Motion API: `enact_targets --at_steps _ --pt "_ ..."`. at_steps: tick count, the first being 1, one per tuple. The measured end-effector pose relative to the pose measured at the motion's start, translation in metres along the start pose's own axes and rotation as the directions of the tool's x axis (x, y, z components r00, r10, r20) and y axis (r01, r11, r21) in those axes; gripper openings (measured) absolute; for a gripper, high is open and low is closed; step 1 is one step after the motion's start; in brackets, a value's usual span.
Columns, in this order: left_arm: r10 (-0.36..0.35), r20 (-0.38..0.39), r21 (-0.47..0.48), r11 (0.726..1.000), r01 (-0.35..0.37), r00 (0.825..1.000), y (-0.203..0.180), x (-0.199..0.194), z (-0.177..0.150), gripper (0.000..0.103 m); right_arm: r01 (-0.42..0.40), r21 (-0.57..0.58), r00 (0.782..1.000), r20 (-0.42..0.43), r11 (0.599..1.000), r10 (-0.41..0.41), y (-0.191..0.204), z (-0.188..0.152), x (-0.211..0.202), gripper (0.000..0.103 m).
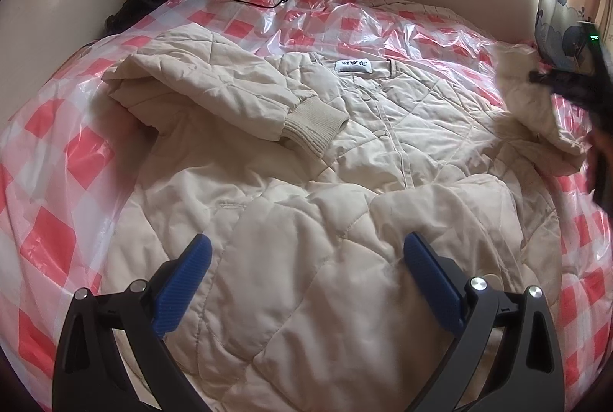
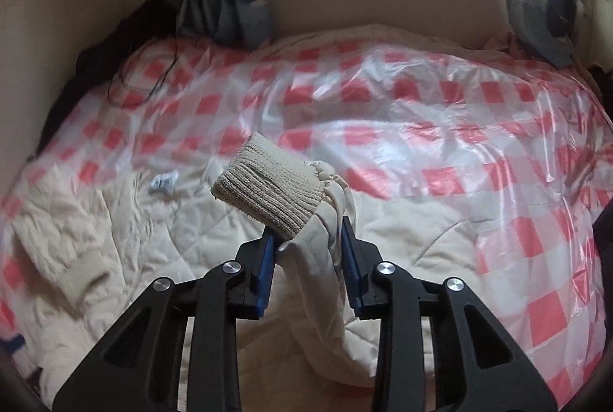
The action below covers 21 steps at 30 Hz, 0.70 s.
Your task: Fold large clothes
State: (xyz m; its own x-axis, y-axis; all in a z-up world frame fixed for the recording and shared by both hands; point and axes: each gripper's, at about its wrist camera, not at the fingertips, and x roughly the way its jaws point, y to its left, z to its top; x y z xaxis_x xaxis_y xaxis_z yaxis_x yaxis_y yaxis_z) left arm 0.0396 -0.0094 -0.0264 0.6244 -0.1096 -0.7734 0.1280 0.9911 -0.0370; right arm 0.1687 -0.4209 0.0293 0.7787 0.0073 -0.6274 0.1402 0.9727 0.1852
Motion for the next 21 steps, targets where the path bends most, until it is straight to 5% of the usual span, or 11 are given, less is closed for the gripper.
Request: enact_targets --at_steps 6,9,11,13,15,17,19,21 --pt "-0.002 -0.001 -0.014 1.000 0.002 1.000 0.002 0.001 0.002 0.096 0.052 0.327 0.984 0.144 0.944 -0.105 -0.148 0.036 -0.069 0.028" --pt "-0.001 -0.001 -0.019 1.000 0.001 1.000 0.002 0.003 0.003 0.096 0.119 0.476 0.974 0.116 0.871 -0.197 -0.226 0.025 -0.083 0.029" --pt "0.003 -0.001 -0.020 1.000 -0.003 1.000 0.003 0.004 0.003 0.096 0.176 0.571 0.973 0.020 0.802 -0.228 -0.275 0.004 -0.082 0.033" --pt "0.003 -0.002 -0.019 1.000 -0.003 1.000 0.002 0.004 0.003 0.096 0.235 0.640 0.962 -0.045 0.732 -0.269 -0.306 -0.022 -0.089 0.051" --pt "0.003 -0.003 -0.016 1.000 -0.003 1.000 0.001 0.004 0.003 0.096 0.231 0.675 0.960 -0.039 0.701 -0.279 -0.315 -0.049 -0.108 0.057" --pt "-0.001 -0.002 -0.009 1.000 0.001 1.000 0.003 0.001 0.005 0.096 0.147 0.669 0.977 0.015 0.729 -0.212 -0.297 -0.078 -0.135 0.065" --pt "-0.001 -0.002 -0.011 1.000 0.001 1.000 0.005 -0.005 0.007 0.096 0.035 0.596 0.998 0.014 0.802 -0.054 -0.249 -0.105 -0.147 0.079" --pt "-0.003 -0.004 -0.010 1.000 0.003 1.000 0.014 -0.019 0.007 0.096 -0.126 0.502 0.982 -0.061 0.855 0.180 -0.178 -0.142 -0.150 0.081"
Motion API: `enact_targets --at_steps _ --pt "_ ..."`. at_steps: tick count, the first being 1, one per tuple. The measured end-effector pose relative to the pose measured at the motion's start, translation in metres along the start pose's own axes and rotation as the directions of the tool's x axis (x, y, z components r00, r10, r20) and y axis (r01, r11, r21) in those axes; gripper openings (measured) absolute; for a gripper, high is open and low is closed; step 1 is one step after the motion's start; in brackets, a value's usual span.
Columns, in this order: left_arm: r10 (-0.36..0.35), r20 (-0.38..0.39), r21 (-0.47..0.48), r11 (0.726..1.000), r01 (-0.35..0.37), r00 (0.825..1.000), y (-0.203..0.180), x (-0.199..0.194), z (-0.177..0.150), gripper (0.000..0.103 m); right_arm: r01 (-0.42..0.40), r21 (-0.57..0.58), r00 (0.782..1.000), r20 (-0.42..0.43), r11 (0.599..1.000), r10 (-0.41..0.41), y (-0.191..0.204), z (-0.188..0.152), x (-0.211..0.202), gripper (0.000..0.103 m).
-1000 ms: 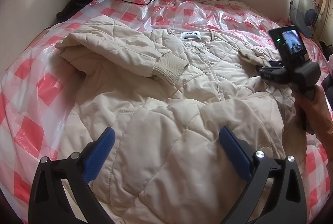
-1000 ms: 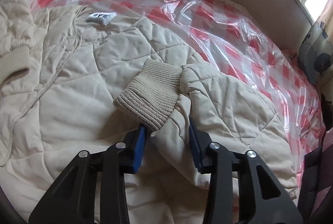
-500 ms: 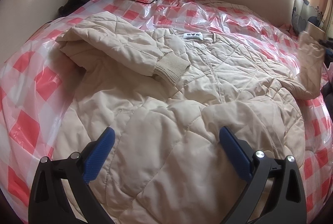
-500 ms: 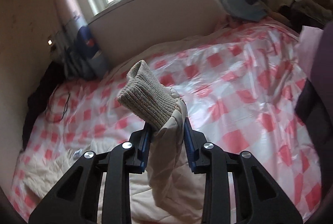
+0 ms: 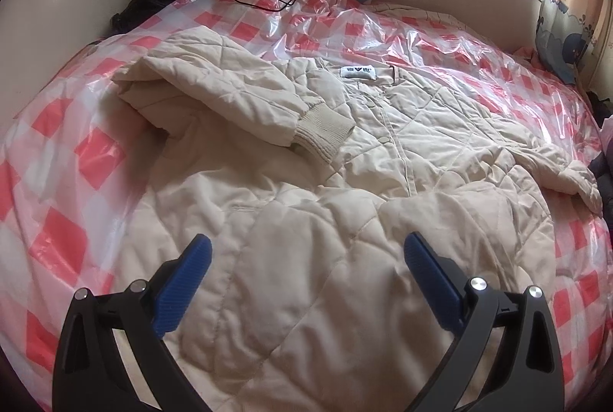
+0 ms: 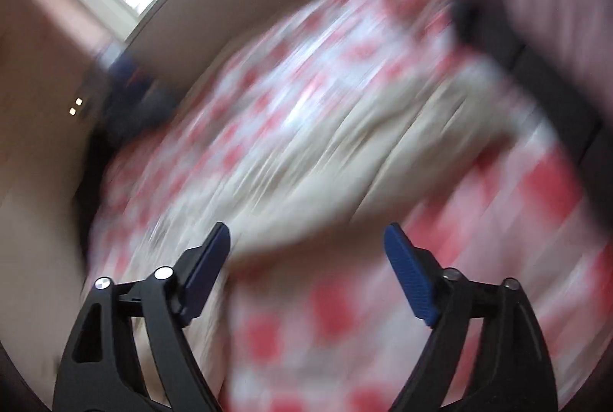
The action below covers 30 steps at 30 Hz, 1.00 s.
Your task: Fold large clothes
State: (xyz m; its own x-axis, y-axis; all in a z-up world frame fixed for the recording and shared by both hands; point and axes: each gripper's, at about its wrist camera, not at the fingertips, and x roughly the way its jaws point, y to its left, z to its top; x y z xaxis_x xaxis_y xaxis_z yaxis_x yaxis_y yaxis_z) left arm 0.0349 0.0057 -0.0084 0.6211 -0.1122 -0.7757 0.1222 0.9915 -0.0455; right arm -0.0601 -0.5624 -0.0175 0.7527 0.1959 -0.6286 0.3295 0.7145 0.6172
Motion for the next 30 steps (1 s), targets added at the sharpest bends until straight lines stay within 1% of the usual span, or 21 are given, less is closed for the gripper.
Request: enact_targets --at_steps 1,2,3,4,5,8,10,12,14,15,16,17,18,21,22,23,24,25,27,28,30 --pt "0.006 -0.001 -0.005 1.000 -0.006 1.000 0.006 -0.007 -0.002 0.096 -0.082 -0.050 0.991 -0.112 0.995 0.076 0.022 -0.035 0.009 0.081" --pt "0.015 0.001 -0.017 1.000 -0.015 1.000 0.014 -0.016 -0.007 0.096 -0.161 -0.068 0.966 -0.215 0.985 0.143 0.043 -0.069 0.018 0.081" --pt "0.026 -0.004 -0.035 0.999 -0.026 1.000 0.026 -0.027 -0.017 0.096 -0.216 -0.070 0.937 -0.294 0.974 0.187 0.058 -0.094 0.025 0.081" --pt "0.030 -0.018 -0.047 0.998 -0.031 0.999 0.037 -0.034 -0.026 0.096 -0.266 -0.065 0.898 -0.380 0.962 0.223 0.075 -0.121 0.035 0.081" --pt "0.031 -0.039 -0.061 0.998 -0.033 0.999 0.049 -0.040 -0.035 0.096 -0.290 -0.063 0.868 -0.438 0.955 0.234 0.088 -0.143 0.044 0.081" --pt "0.056 -0.110 -0.120 0.990 -0.069 0.992 0.093 -0.055 -0.065 0.096 -0.294 -0.103 0.832 -0.516 0.950 0.202 0.113 -0.179 0.062 0.081" --pt "0.032 -0.168 -0.181 0.981 -0.063 0.985 0.120 -0.058 -0.083 0.096 -0.299 -0.077 0.820 -0.531 0.951 0.215 0.118 -0.189 0.074 0.081" --pt "0.005 -0.228 -0.207 0.977 -0.054 0.974 0.132 -0.055 -0.096 0.096 -0.297 -0.058 0.819 -0.529 0.953 0.223 0.122 -0.196 0.084 0.081" --pt "0.015 -0.271 -0.206 0.976 -0.073 0.963 0.135 -0.051 -0.106 0.096 -0.331 -0.031 0.826 -0.493 0.943 0.273 0.130 -0.198 0.087 0.079" --pt "0.041 -0.279 -0.201 0.975 -0.100 0.959 0.136 -0.050 -0.111 0.096 -0.333 -0.013 0.831 -0.477 0.943 0.287 0.131 -0.199 0.091 0.071" --pt "0.063 -0.284 -0.194 0.973 -0.121 0.957 0.137 -0.048 -0.115 0.096 -0.332 0.006 0.837 -0.460 0.943 0.297 0.129 -0.201 0.093 0.052" --pt "0.086 -0.295 -0.188 0.971 -0.146 0.952 0.137 -0.046 -0.118 0.096 -0.333 0.020 0.843 -0.443 0.943 0.307 0.126 -0.201 0.093 0.040" --pt "0.100 -0.305 -0.188 0.968 -0.163 0.947 0.138 -0.043 -0.122 0.096 -0.335 0.037 0.846 -0.427 0.942 0.318 0.122 -0.200 0.091 0.018" --pt "0.103 -0.310 -0.201 0.965 -0.171 0.945 0.142 -0.043 -0.123 0.096 -0.367 0.106 0.843 -0.382 0.924 0.379 0.114 -0.193 0.089 0.013" --pt "0.089 -0.316 -0.198 0.968 -0.158 0.944 0.141 -0.040 -0.121 0.091 -0.378 0.108 0.843 -0.370 0.919 0.390 0.115 -0.190 0.087 0.012" --pt "0.052 -0.324 -0.195 0.973 -0.121 0.945 0.139 -0.036 -0.120 0.079 -0.396 0.110 0.843 -0.350 0.912 0.409 0.118 -0.186 0.082 0.012" --pt "-0.003 -0.345 -0.209 0.975 -0.074 0.939 0.139 -0.030 -0.118 0.056 -0.413 0.112 0.843 -0.328 0.904 0.426 0.121 -0.180 0.073 0.011" --pt "-0.049 -0.354 -0.236 0.971 -0.039 0.934 0.140 -0.031 -0.114 0.041 -0.437 0.113 0.841 -0.301 0.892 0.450 0.122 -0.172 0.060 0.010" --pt "-0.088 -0.317 -0.260 0.966 0.002 0.944 0.145 -0.046 -0.100 0.028 -0.477 0.078 0.841 -0.250 0.876 0.480 0.130 -0.149 0.030 0.010" --pt "-0.081 -0.287 -0.254 0.967 0.005 0.954 0.148 -0.057 -0.092 0.023 -0.488 0.056 0.844 -0.224 0.871 0.487 0.131 -0.137 0.011 0.010" --pt "-0.034 -0.228 -0.226 0.974 -0.019 0.973 0.153 -0.080 -0.077 0.023 -0.496 0.023 0.852 -0.180 0.868 0.491 0.128 -0.113 -0.022 0.010"
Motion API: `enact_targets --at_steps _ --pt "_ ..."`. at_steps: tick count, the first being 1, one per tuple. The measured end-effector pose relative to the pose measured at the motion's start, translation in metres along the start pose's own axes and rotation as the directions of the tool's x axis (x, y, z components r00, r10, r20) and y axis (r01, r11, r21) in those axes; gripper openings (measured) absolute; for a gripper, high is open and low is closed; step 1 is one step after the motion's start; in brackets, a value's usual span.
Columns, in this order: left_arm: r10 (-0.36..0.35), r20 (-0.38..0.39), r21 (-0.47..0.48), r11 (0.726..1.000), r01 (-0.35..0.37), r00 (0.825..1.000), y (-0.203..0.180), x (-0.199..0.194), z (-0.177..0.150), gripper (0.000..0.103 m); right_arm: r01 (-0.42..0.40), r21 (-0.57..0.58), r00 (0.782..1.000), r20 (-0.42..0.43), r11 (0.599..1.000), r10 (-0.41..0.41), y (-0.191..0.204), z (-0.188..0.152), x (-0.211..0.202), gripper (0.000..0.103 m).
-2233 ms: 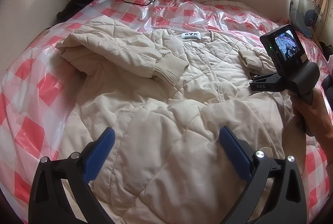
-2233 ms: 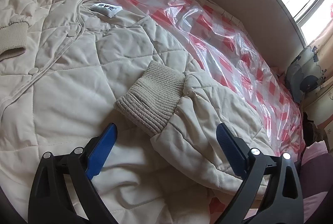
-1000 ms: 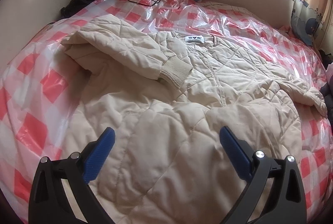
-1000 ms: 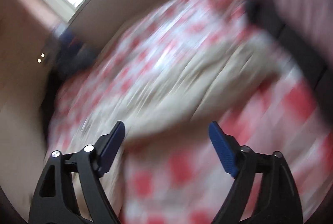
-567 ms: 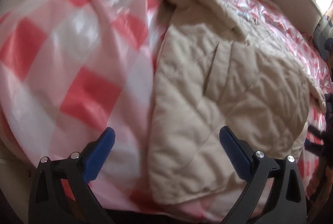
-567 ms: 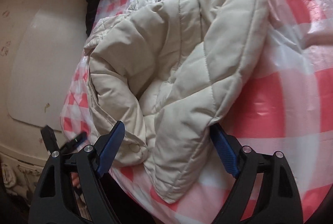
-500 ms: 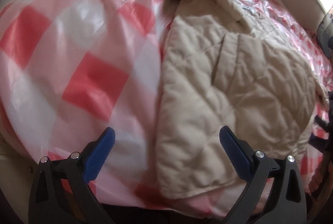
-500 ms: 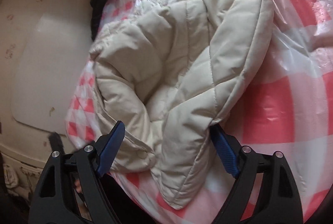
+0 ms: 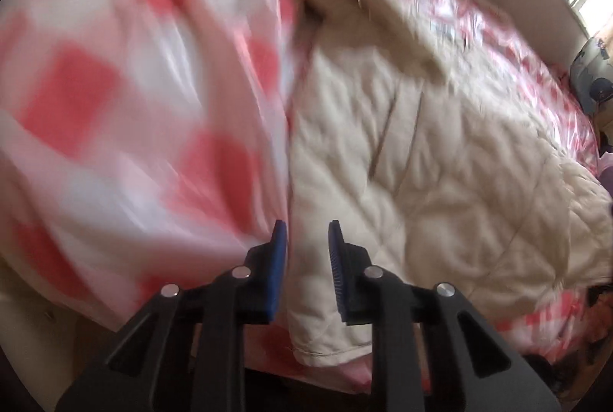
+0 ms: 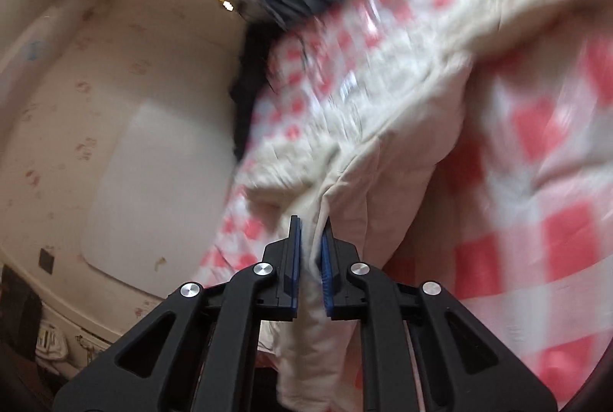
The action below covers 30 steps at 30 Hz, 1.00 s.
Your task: Fold large clothes
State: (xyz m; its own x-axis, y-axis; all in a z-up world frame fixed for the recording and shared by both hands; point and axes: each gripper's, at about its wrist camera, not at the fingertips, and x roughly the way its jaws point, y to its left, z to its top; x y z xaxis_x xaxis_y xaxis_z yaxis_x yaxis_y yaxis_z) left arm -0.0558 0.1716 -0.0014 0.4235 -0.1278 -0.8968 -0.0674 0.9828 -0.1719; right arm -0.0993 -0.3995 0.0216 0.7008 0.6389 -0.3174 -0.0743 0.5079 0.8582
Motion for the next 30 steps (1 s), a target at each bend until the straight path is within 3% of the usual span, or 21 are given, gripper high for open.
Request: enact_targets --at_steps 3,5,7,8,10,11,14,15,16,17,18,20,23,24,25,26,30 --pt "0.025 0.046 0.019 0.999 -0.026 0.999 0.011 -0.027 0.008 0.023 0.066 -0.036 0.997 0.039 0.997 -0.064 0.003 0.015 -0.054 0.006" --pt "0.063 0.050 0.032 0.997 -0.064 0.997 0.019 -0.032 0.009 0.023 0.145 -0.026 0.989 0.027 0.989 -0.144 -0.017 0.011 -0.085 0.001" --pt "0.109 0.030 0.063 0.992 -0.110 0.994 0.021 -0.028 0.004 0.025 0.281 -0.025 0.960 0.003 0.959 -0.281 -0.041 0.004 -0.108 0.001" --pt "0.117 0.024 0.073 0.990 -0.119 0.993 0.020 -0.025 0.003 0.027 0.372 -0.018 0.928 -0.029 0.928 -0.372 -0.061 -0.003 -0.114 0.001" --pt "0.113 0.019 0.100 0.988 -0.114 0.993 0.020 -0.023 -0.001 0.040 0.448 0.042 0.894 -0.033 0.893 -0.447 -0.084 -0.019 -0.136 0.005" --pt "0.102 0.030 0.116 0.988 -0.105 0.994 0.017 -0.024 -0.003 0.043 0.448 0.039 0.894 -0.018 0.893 -0.448 -0.084 -0.024 -0.140 0.005" --pt "0.101 0.101 0.202 0.972 -0.119 0.990 -0.016 -0.026 0.005 0.066 0.381 -0.047 0.925 0.007 0.923 -0.381 -0.052 -0.031 -0.121 0.005" --pt "0.104 0.134 0.248 0.959 -0.135 0.986 -0.036 -0.024 0.013 0.077 0.357 -0.079 0.934 0.003 0.931 -0.358 -0.038 -0.028 -0.104 0.011" --pt "0.099 0.161 0.292 0.946 -0.143 0.982 -0.054 -0.021 0.021 0.087 0.320 -0.116 0.947 -0.001 0.940 -0.323 -0.022 -0.027 -0.085 0.029" --pt "0.097 0.184 0.336 0.929 -0.155 0.978 -0.071 -0.017 0.027 0.091 0.276 -0.153 0.960 -0.001 0.949 -0.280 -0.003 -0.025 -0.061 0.043" --pt "0.090 0.219 0.401 0.900 -0.173 0.972 -0.098 -0.007 0.039 0.094 0.246 -0.171 0.968 0.005 0.954 -0.249 0.008 -0.024 -0.046 0.070" --pt "0.091 0.261 0.486 0.848 -0.212 0.961 -0.133 0.013 0.057 0.096 0.154 -0.201 0.988 0.027 0.967 -0.152 0.027 -0.023 -0.001 0.075" --pt "0.157 0.384 0.635 0.670 -0.384 0.910 -0.187 0.056 0.077 0.096 0.042 -0.179 0.999 0.040 0.983 -0.036 0.026 -0.024 0.067 0.075" --pt "0.172 0.426 0.677 0.591 -0.439 0.888 -0.202 0.074 0.082 0.096 0.029 -0.156 0.999 0.040 0.987 -0.023 0.023 -0.023 0.088 0.075" --pt "0.186 0.440 0.708 0.530 -0.467 0.878 -0.213 0.094 0.090 0.096 0.024 -0.128 0.999 0.043 0.991 -0.019 0.017 -0.023 0.104 0.075" --pt "0.201 0.420 0.732 0.502 -0.461 0.885 -0.219 0.112 0.101 0.096 0.022 -0.109 0.999 0.044 0.994 -0.017 0.013 -0.028 0.107 0.075" --pt "0.238 0.351 0.755 0.500 -0.424 0.905 -0.221 0.169 0.143 0.096 0.046 0.037 0.999 -0.014 0.998 -0.045 -0.032 -0.032 0.119 0.075"
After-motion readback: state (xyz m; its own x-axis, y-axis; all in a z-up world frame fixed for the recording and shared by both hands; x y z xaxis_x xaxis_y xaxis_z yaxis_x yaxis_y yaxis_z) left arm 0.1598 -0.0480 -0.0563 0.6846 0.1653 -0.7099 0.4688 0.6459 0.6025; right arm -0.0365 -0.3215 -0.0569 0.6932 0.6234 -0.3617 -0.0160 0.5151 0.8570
